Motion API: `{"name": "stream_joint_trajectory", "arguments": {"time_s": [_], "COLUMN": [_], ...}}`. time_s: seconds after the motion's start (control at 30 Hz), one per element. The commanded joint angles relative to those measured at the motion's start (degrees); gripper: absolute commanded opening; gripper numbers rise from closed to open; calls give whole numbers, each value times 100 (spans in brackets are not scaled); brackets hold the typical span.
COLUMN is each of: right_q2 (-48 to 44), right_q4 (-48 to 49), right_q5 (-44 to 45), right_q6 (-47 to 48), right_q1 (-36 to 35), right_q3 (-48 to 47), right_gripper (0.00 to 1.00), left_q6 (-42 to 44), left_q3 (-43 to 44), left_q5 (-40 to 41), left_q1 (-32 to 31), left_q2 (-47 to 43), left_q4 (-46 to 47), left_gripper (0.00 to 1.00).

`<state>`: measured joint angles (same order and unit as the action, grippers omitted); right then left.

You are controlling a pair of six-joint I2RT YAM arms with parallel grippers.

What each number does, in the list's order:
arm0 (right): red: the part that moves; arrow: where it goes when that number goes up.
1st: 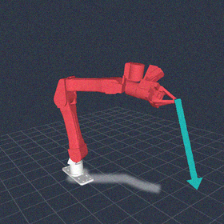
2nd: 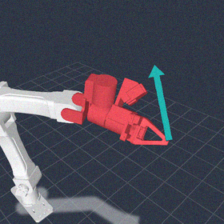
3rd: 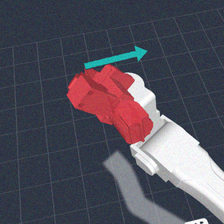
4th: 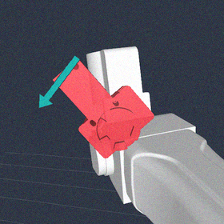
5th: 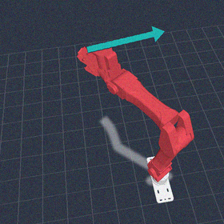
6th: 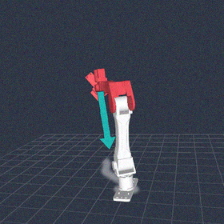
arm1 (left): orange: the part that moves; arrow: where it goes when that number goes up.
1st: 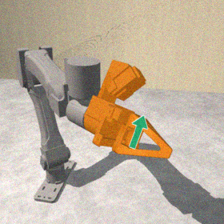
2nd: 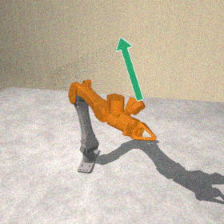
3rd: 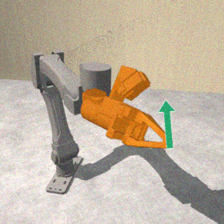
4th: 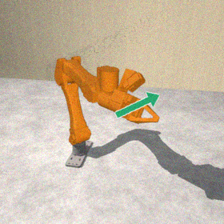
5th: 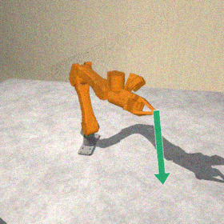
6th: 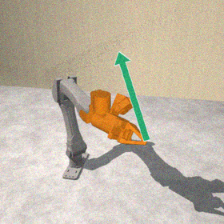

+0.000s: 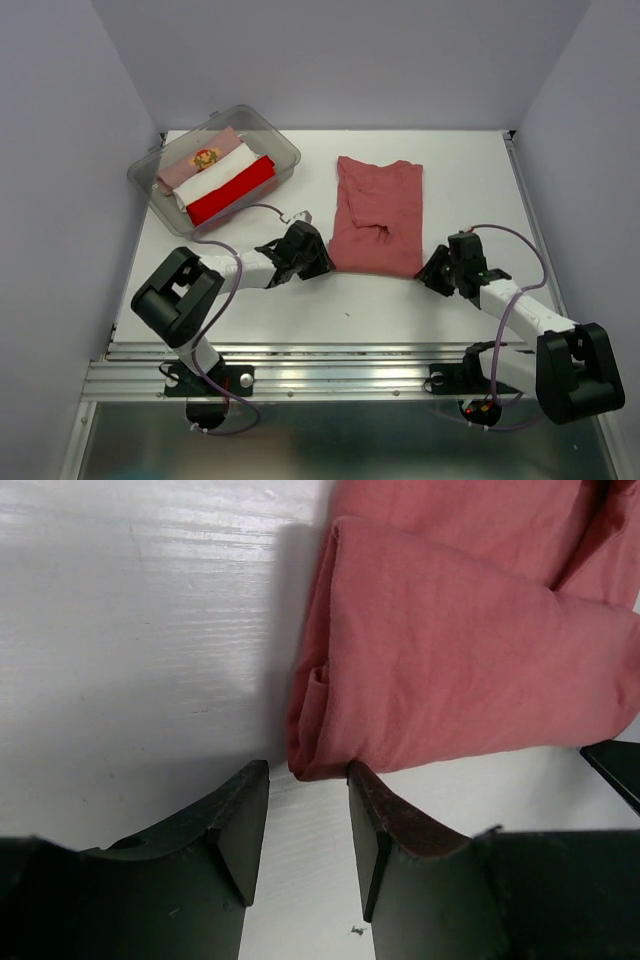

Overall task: Roll the t-shirts
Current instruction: Roll the T-shirt to the center of the board.

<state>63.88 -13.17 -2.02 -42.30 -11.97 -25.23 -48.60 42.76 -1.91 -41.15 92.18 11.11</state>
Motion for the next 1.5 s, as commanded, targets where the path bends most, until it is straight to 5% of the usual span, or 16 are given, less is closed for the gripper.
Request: {"name": "stream_joint_trajectory", "arguments": {"time_s": [0.0, 0.3, 0.43, 0.53, 0.63, 1.17, 1.47], "right_q2": [81, 134, 116, 108, 46, -911, -1149], "right_q4": [447, 517, 561, 684, 754, -150, -924], "right_q5": [-70, -184, -211, -246, -325, -720, -694], "right_q6": [20, 3, -6, 12, 12, 56, 223], "right_q1": [124, 177, 177, 177, 177, 177, 177], "right_q3": [36, 133, 133, 124, 124, 230, -262], "right_gripper": [45, 32, 27, 14, 1, 1, 1], "left_q6": [-62, -141, -141, -124, -115, -229, -361], "left_q3": [4, 83, 127, 180, 224, -93, 302], "left_q5": [-55, -2, 7, 15, -11, -380, -293], "left_q1": [-16, -16, -16, -16, -16, -51, -95], "left_q2": [80, 300, 327, 327, 309, -402, -710], "left_q4": [312, 356, 330, 277, 198, -417, -1594], "left_gripper": [48, 35, 18, 0, 0, 0, 0]}}
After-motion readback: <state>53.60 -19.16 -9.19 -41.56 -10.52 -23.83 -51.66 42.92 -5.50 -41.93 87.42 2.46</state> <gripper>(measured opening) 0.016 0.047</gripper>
